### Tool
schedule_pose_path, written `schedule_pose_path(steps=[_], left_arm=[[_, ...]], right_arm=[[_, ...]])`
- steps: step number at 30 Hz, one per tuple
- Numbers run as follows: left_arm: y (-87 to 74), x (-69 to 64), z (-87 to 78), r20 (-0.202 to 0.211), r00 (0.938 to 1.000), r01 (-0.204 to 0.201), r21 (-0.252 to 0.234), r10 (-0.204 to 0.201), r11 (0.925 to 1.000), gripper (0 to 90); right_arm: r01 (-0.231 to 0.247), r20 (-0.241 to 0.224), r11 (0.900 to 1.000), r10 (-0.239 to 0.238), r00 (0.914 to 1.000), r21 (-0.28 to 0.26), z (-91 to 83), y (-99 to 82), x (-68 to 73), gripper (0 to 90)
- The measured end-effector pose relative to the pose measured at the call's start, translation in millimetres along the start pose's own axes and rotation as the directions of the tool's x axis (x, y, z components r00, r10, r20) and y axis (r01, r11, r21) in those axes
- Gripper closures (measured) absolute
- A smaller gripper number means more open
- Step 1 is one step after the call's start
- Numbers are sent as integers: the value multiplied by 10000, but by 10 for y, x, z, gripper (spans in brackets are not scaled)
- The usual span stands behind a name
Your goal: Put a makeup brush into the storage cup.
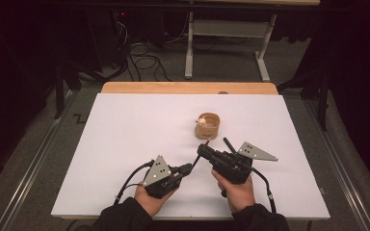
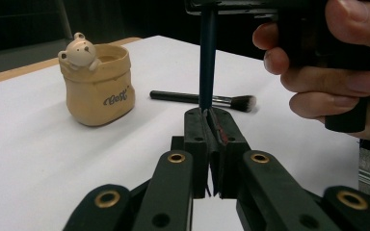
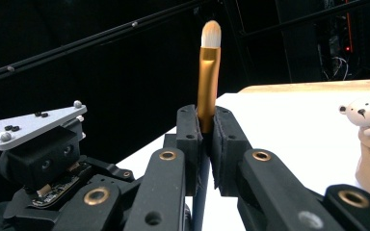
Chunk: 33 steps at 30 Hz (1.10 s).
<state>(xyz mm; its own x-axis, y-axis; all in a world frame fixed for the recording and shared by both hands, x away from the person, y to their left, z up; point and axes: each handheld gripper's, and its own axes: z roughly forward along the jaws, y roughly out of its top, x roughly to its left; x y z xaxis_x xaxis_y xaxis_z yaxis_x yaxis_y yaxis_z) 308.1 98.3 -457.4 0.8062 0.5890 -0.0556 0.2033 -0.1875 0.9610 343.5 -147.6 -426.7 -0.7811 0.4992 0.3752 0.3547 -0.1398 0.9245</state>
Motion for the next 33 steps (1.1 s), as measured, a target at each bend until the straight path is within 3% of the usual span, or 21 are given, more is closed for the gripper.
schedule_pose_path(steps=[11, 17, 33], left_arm=[[6, 5, -3, 40, 10000, 34, -39, -33, 10000, 700], [11, 11, -7, -24, 10000, 63, -26, -63, 10000, 634], [16, 21, -13, -54, 10000, 73, 42, -73, 10000, 573]], right_arm=[[259, 85, 9997, -259, 9996, 14, -4, 5, 21, 846], [636, 171, 9979, -638, 9978, 145, 5, 4, 56, 846], [2086, 360, 9749, -2118, 9766, 772, 65, -26, 207, 845]])
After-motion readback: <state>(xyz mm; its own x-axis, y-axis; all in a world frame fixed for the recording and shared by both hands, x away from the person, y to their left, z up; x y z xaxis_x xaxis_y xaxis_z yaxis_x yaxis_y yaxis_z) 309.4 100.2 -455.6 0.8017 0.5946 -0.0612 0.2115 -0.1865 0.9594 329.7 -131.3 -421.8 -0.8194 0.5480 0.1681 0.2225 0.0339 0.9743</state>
